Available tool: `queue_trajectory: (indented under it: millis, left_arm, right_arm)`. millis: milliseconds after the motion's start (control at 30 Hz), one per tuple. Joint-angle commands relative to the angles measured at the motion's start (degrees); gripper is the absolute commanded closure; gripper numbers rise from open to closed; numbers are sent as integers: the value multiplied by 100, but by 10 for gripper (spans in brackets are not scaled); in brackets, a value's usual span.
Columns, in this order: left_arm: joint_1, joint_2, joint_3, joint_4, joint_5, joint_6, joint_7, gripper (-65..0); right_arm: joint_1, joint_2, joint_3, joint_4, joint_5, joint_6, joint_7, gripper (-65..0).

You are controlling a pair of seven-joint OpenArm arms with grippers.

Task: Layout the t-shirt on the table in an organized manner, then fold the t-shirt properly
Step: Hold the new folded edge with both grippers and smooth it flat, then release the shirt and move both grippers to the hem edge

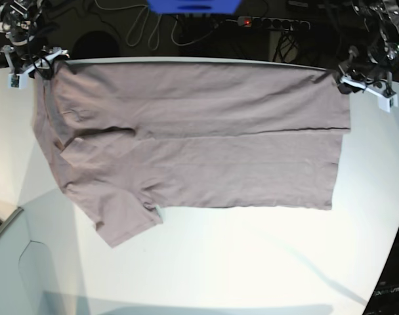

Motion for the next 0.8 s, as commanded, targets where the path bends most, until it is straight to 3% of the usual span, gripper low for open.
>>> queue_trajectory:
  millis: [0, 133, 333, 500, 767]
  left_arm:
    - [8, -14, -103, 156, -33, -12, -18, -181]
    - [8, 57, -297, 262, -33, -21, -9, -195]
    - [-36, 22, -314, 297, -50, -21, -9, -355]
    - [-291, 22, -314, 288, -33, -21, -9, -388]
    - [-1038, -189, -305, 209, -33, 5, -71, -432]
  right_arm:
    - [-13, 26, 17, 54, -76, 19, -124, -256]
    - [-4, 26, 158, 63, -76, 19, -115, -290]
    - [154, -132, 492, 520, -76, 19, -115, -333]
    - [136, -290, 527, 951, 170, 19, -115, -333]
    - [330, -211, 413, 1109, 513, 19, -124, -337]
